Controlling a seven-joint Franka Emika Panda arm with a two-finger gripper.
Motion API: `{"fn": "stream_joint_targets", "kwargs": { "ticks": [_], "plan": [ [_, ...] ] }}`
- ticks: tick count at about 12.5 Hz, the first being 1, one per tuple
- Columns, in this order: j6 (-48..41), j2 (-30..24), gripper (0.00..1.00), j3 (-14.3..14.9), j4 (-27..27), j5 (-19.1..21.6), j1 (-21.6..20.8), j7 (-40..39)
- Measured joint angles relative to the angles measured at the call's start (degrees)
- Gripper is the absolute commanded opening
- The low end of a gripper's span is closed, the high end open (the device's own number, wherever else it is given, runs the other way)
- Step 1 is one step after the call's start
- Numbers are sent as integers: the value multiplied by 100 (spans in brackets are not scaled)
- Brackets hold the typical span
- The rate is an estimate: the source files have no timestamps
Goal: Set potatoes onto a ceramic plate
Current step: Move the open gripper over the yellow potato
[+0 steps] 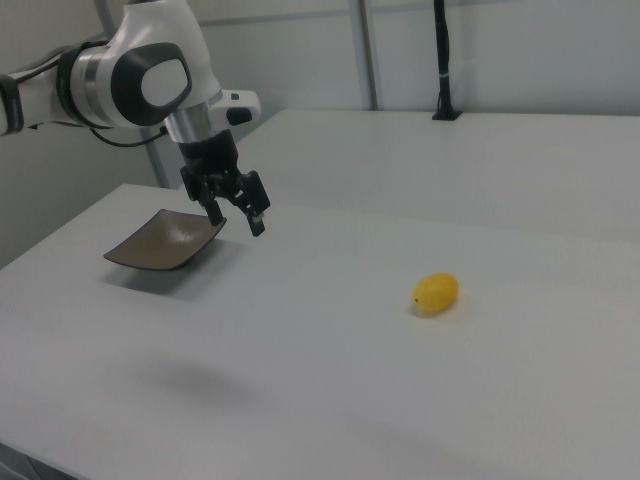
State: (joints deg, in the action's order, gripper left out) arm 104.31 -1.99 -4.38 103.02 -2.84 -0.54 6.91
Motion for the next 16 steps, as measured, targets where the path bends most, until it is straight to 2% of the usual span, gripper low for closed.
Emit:
{"fn": "stream_joint_targets", "kwargs": {
  "ticks": [4,7,11,16],
  "plan": [
    [0,1,100,1,7,0,9,0],
    [422,51,100,26,52,0,187,2],
    [1518,430,100,160,120,0,539,1],
    [3449,1278,100,179,90,-1,1082,1]
  ]
}}
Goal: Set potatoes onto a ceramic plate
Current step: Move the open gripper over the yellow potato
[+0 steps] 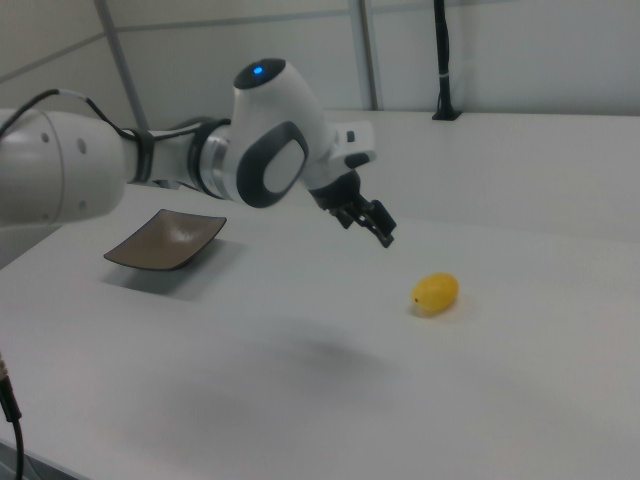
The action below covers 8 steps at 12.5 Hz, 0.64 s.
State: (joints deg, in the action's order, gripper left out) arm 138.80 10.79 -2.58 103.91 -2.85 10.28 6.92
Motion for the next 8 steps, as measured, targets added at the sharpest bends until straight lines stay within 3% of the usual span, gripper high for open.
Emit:
{"fn": "stream_joint_targets", "kwargs": {
  "ticks": [2,8],
  "plan": [
    [671,331,100,1,-74,0,137,0],
    [909,1388,100,3,-931,-45,318,0]
  ]
}}
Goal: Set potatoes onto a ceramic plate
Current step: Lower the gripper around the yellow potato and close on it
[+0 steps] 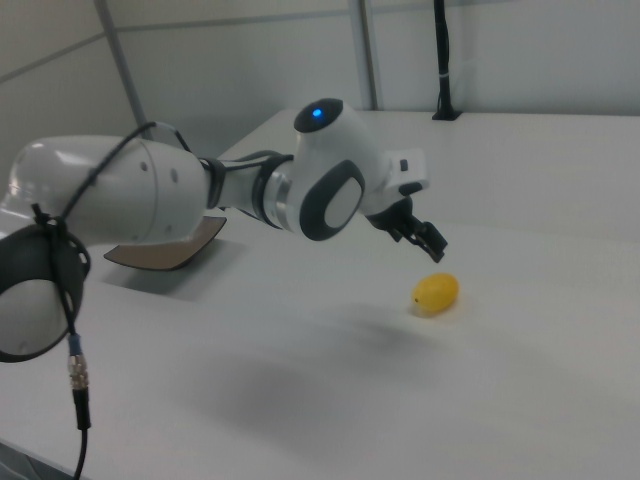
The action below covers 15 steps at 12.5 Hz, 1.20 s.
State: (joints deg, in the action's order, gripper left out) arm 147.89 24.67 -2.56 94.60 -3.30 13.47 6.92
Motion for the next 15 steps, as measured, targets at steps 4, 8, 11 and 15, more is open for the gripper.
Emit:
{"fn": "stream_joint_targets", "kwargs": {
  "ticks": [4,8,11,15],
  "plan": [
    [718,659,100,0,-174,-139,100,-1],
    [1049,1154,100,0,-398,-313,126,-1],
    [1074,1358,100,0,-556,-396,126,-1],
    [1074,1455,62,0,-586,-446,126,-1]
  ]
}}
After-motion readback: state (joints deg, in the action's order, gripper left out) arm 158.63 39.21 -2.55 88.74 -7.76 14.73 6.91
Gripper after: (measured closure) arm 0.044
